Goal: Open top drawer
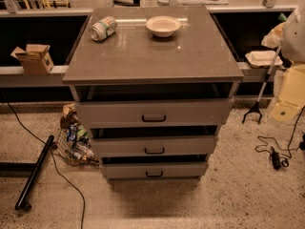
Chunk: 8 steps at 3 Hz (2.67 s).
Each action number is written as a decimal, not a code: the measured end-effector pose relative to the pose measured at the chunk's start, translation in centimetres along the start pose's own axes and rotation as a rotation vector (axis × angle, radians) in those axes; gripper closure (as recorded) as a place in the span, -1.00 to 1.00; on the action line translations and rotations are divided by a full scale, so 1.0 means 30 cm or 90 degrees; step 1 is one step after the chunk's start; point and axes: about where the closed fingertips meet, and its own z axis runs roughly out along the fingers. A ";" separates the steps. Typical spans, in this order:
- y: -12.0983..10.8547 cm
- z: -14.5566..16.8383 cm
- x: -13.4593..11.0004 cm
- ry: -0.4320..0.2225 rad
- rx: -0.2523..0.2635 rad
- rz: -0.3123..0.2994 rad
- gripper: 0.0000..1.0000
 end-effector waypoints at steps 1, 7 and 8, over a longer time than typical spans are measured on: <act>0.000 0.000 0.000 0.000 0.000 0.000 -1.00; 0.069 0.739 -0.195 -0.092 -0.157 -0.085 -1.00; 0.004 0.877 -0.205 -0.078 -0.161 -0.119 -1.00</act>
Offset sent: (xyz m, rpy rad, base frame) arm 0.0237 0.0306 -0.0794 -0.0457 0.0687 0.1402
